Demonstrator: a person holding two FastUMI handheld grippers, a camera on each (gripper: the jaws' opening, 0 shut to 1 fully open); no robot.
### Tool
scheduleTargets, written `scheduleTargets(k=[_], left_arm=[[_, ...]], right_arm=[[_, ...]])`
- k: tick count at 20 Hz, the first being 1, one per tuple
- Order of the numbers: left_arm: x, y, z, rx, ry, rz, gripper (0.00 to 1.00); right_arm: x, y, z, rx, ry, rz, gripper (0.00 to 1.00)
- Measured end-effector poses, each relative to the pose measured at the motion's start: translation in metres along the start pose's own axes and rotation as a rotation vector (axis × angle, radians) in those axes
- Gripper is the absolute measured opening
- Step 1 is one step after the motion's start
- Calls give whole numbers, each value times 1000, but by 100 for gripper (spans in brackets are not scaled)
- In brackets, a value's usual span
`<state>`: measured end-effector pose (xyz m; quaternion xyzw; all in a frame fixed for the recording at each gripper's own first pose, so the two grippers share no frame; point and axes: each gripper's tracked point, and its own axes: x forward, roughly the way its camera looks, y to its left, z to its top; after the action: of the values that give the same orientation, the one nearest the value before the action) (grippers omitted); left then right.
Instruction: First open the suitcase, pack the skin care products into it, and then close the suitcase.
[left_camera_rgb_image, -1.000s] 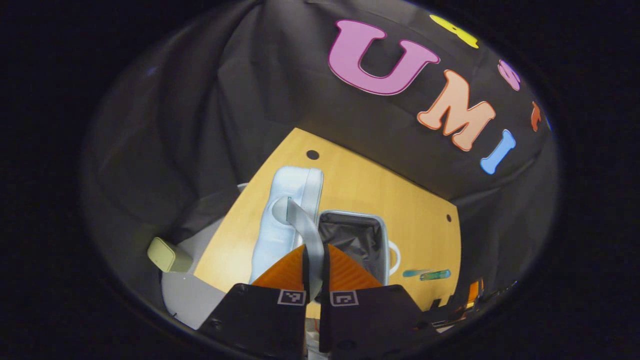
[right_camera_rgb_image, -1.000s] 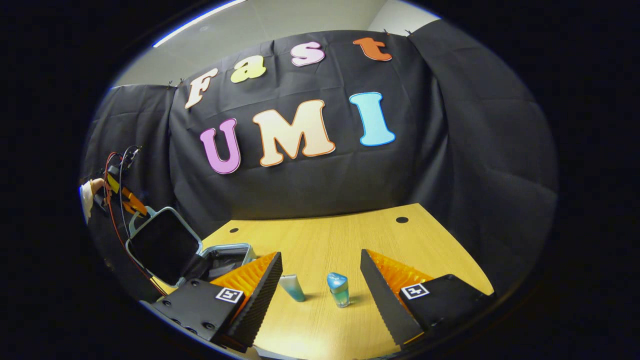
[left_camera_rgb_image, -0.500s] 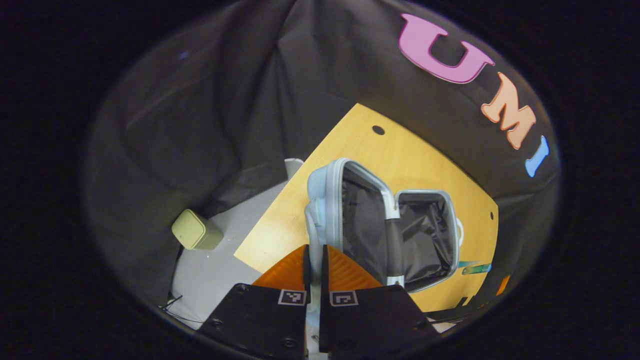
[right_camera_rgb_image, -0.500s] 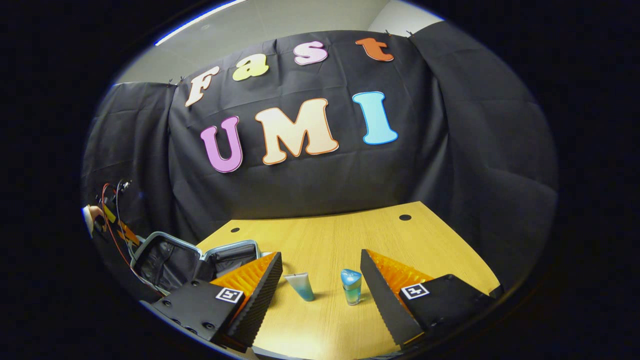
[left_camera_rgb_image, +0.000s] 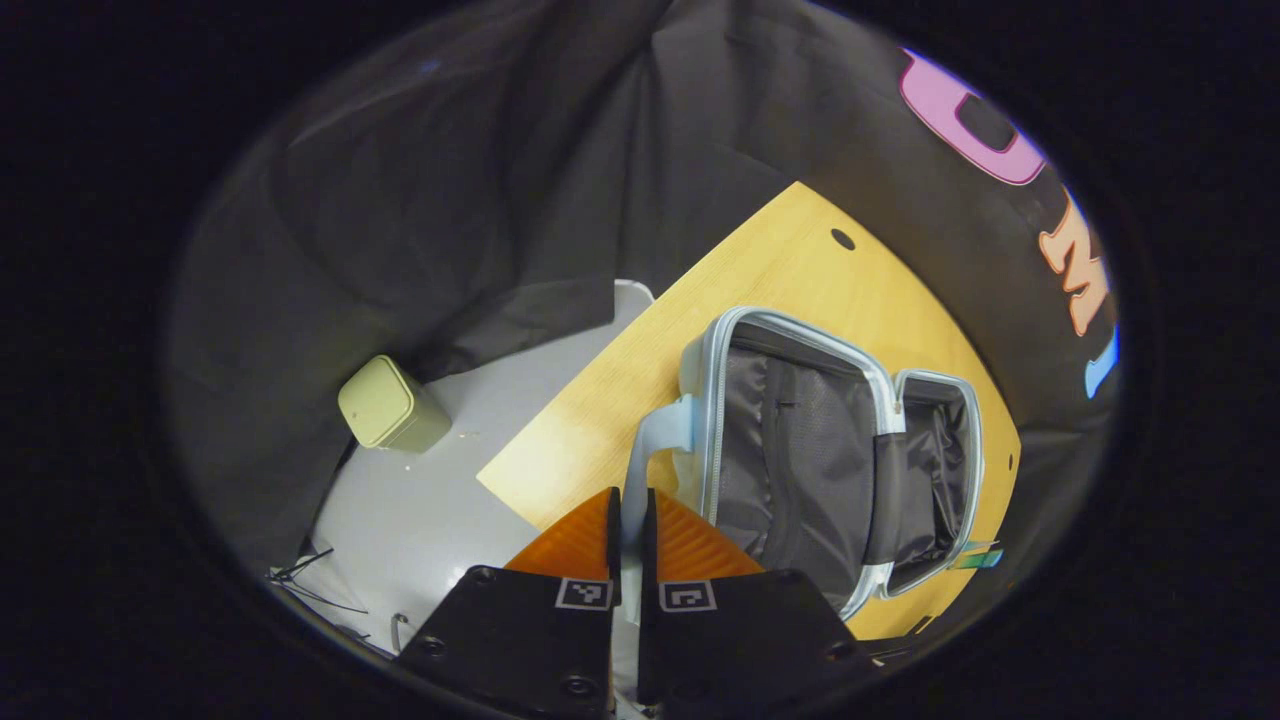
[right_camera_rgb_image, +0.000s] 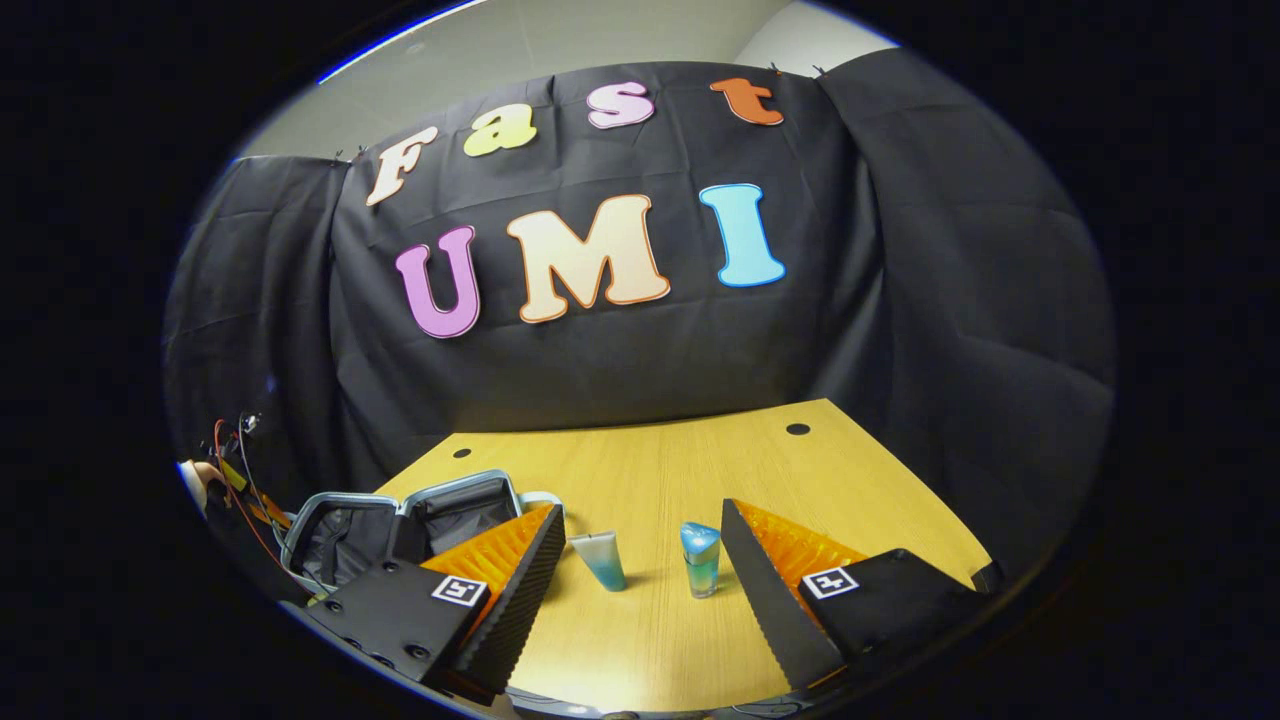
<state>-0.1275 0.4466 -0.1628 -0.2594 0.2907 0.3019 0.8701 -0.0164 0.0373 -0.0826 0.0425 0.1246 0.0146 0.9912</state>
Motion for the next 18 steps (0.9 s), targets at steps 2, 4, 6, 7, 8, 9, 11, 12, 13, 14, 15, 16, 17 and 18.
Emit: scheduleTargets(k=[2,4,6,7,8,9,11,12,13,14,15,16,17,18], left_arm=[[7,4,-3,-16,8,5,3],[11,8,-5,-29,18,15,6],[9,17,-5,-17,8,48,7],[7,18,-7,-4,1,49,12],[2,10,-10,2,-6,30,27],[-4,4,-11,13,-17,24,49],[-16,6,-9,62,-52,75,94],[-24,3,-11,90,-65,95,97],[-31,-3,-13,110,-88,124,97],[-40,-18,-16,133,-110,117,95],[-51,-35,-21,151,-134,92,95],[-62,-56,-28,173,-147,61,95],[-72,-76,-36,197,-160,30,95],[-83,-96,-44,219,-175,3,95]], right_arm=[[-3,-4,-1,-3,4,-8,98],[-4,-8,-2,-9,6,-14,98],[-4,-11,-1,-12,6,-13,98],[-3,-13,0,-12,7,-13,98],[-1,-15,-2,-11,9,-11,98],[1,-16,-1,-10,11,-8,98],[4,-20,0,-7,16,1,98],[5,-22,-1,-5,18,7,98],[7,-23,-1,-7,20,13,98],[8,-26,0,-12,22,15,98],[10,-29,0,-19,22,16,98],[10,-32,0,-21,24,19,98],[11,-34,0,-20,28,24,98],[11,-36,-1,-19,31,27,98]])
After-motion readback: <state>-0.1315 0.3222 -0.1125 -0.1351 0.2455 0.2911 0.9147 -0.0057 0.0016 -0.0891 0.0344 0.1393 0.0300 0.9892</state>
